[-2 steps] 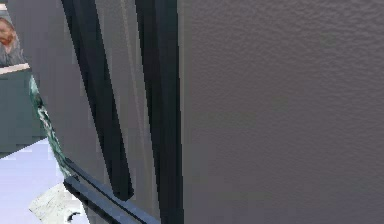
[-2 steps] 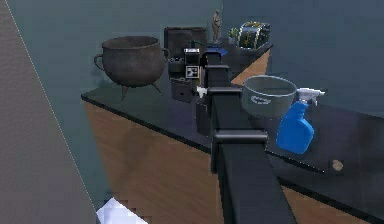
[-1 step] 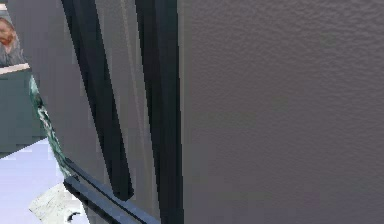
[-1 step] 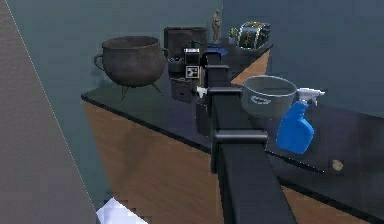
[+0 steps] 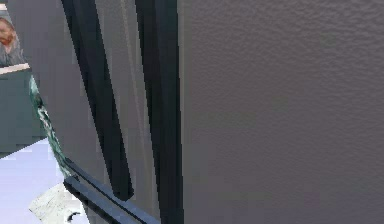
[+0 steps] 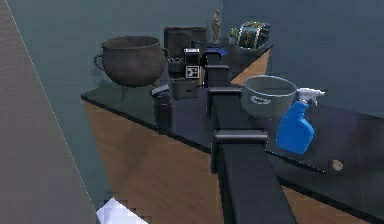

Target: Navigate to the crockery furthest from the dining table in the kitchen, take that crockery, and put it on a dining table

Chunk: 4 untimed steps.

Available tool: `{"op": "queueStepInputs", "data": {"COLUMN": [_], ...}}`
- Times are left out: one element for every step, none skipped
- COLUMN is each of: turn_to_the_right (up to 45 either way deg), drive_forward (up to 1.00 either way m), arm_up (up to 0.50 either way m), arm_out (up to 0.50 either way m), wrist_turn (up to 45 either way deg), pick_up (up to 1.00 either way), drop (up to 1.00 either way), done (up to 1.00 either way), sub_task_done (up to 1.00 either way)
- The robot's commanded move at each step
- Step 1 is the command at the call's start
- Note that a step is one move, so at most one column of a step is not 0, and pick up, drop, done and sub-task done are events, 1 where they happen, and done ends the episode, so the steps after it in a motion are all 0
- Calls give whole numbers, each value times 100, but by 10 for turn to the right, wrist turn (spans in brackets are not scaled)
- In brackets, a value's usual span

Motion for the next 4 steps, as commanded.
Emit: {"op": "queueStepInputs", "data": {"turn_to_the_right": [0, 0, 0, 0], "drive_forward": [0, 0, 0, 0], "arm_up": [0, 0, 0, 0], "arm_out": [0, 0, 0, 0], "wrist_turn": [-450, -450, -240, -450], "pick_up": [0, 0, 0, 0], "drop": [0, 0, 0, 0], "done": [0, 0, 0, 0], "sub_task_done": [0, 0, 0, 0]}}
